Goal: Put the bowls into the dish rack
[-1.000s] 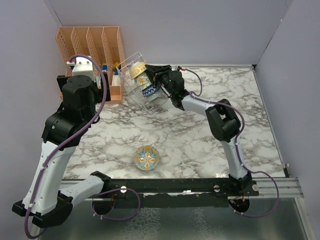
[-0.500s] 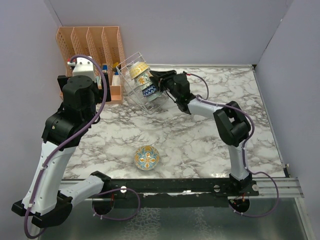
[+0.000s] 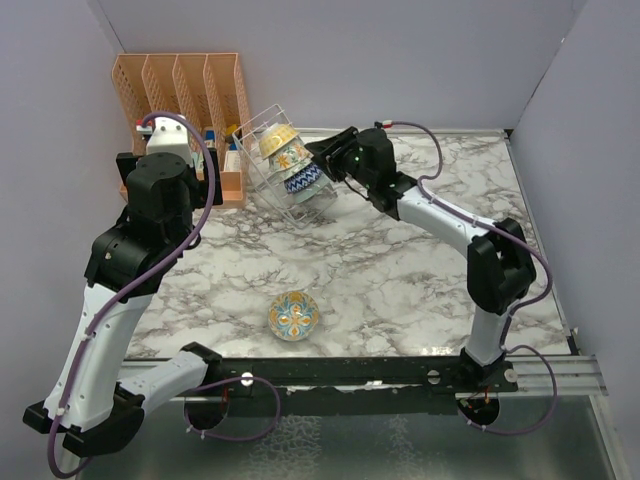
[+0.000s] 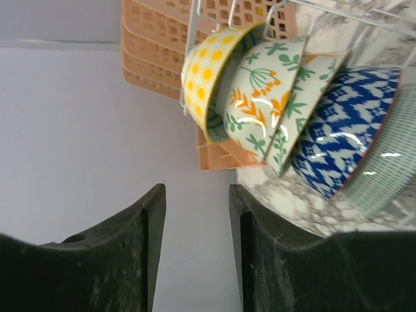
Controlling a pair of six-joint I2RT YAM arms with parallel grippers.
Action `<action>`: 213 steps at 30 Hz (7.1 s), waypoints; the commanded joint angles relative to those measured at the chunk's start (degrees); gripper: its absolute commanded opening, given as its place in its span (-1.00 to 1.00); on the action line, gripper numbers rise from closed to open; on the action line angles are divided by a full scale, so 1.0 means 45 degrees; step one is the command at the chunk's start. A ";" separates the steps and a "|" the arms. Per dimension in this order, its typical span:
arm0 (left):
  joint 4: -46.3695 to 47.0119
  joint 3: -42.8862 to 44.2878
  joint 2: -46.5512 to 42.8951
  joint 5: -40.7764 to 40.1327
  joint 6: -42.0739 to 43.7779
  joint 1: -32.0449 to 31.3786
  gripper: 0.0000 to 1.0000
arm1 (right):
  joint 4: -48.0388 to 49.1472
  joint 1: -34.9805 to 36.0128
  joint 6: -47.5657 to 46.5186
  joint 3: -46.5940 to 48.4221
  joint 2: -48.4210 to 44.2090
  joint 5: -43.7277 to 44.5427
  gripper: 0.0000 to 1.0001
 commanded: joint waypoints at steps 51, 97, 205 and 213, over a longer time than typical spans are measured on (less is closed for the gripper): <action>-0.1444 0.1224 -0.0342 -0.0484 -0.2560 -0.0099 0.98 | -0.9252 0.9922 -1.6800 -0.0776 0.0745 0.2479 0.13; -0.0986 0.2251 -0.0447 -0.1288 -0.1122 -0.0097 0.98 | 0.3294 0.1474 -0.2326 0.6748 0.2659 -0.7936 -0.99; -0.0179 0.0230 -0.0056 -0.0220 -0.0031 -0.0194 0.98 | 0.0520 -0.0157 0.2392 0.2487 0.1402 -0.2077 -0.24; -0.0830 0.0232 0.0779 0.2020 -0.1185 -0.0189 0.98 | -0.3274 -0.0177 -0.2528 0.1985 -0.0901 -0.2178 -0.20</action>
